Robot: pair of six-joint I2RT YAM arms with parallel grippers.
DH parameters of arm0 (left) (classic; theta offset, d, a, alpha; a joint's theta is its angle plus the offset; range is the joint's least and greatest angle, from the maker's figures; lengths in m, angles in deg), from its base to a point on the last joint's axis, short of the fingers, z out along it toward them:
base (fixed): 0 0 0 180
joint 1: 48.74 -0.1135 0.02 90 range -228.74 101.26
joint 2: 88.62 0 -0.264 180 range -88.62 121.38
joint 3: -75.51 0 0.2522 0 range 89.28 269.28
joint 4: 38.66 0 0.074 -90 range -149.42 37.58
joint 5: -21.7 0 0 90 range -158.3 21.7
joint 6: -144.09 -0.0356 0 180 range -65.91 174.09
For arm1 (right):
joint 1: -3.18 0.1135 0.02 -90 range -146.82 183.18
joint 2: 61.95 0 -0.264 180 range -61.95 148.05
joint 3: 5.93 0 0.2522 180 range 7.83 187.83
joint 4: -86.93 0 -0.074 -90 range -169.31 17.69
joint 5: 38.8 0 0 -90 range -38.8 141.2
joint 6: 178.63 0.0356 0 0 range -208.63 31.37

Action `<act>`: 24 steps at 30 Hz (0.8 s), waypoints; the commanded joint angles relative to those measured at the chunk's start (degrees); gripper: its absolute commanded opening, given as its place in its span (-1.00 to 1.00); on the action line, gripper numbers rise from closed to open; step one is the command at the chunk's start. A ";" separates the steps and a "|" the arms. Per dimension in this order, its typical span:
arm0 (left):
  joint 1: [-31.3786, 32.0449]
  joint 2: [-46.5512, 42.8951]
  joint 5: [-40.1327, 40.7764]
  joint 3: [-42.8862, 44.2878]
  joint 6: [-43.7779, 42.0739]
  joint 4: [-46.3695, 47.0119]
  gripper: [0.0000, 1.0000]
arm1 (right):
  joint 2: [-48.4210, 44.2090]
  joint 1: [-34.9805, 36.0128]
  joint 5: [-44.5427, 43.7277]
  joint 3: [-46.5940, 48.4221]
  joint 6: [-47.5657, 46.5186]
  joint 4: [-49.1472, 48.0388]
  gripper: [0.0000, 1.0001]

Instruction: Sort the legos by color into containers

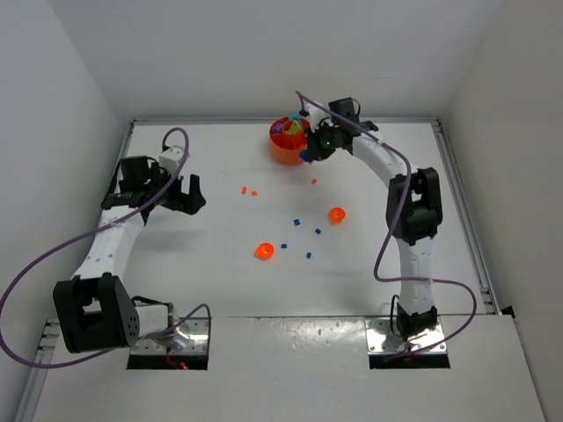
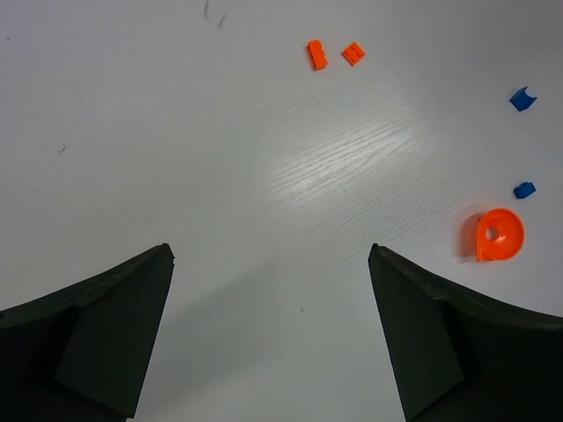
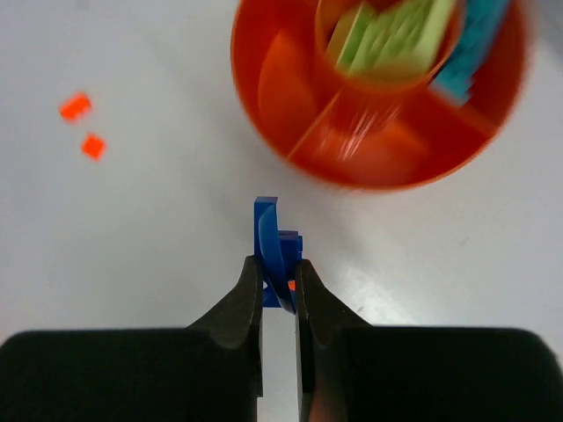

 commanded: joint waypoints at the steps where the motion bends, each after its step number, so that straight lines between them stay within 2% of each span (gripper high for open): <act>1: 0.37 -1.26 -0.78 -0.26 -0.40 2.50 0.99 | -7.25 -0.12 -2.10 1.62 8.26 -11.46 -1.00; 5: 0.37 -1.26 -0.78 -0.26 0.74 2.50 0.99 | -6.73 -0.12 -11.75 4.09 17.83 -15.33 -1.00; 9: 0.37 -1.26 0.45 -0.26 0.74 2.50 0.99 | -6.72 -0.12 -11.60 4.36 35.20 -15.33 -1.00; 12: 0.37 -1.26 0.45 -0.26 0.74 3.03 0.99 | -8.30 0.75 -18.34 3.47 48.85 -13.15 -1.00; 13: 0.37 -1.26 0.45 -0.26 1.26 3.03 0.99 | -8.30 0.76 -23.68 3.47 52.36 -11.75 -1.00; 16: 0.37 -1.26 0.45 -0.26 1.27 3.56 0.99 | -8.30 0.76 -28.19 3.47 63.78 -9.45 -1.00; 18: 0.37 -1.26 0.45 -0.26 1.27 3.56 0.99 | -8.30 1.28 -31.53 4.00 66.62 -7.78 -1.00; 24: 0.37 -1.26 0.45 -1.31 1.88 4.08 0.99 | -7.16 1.29 -31.55 3.30 70.93 -7.25 -1.00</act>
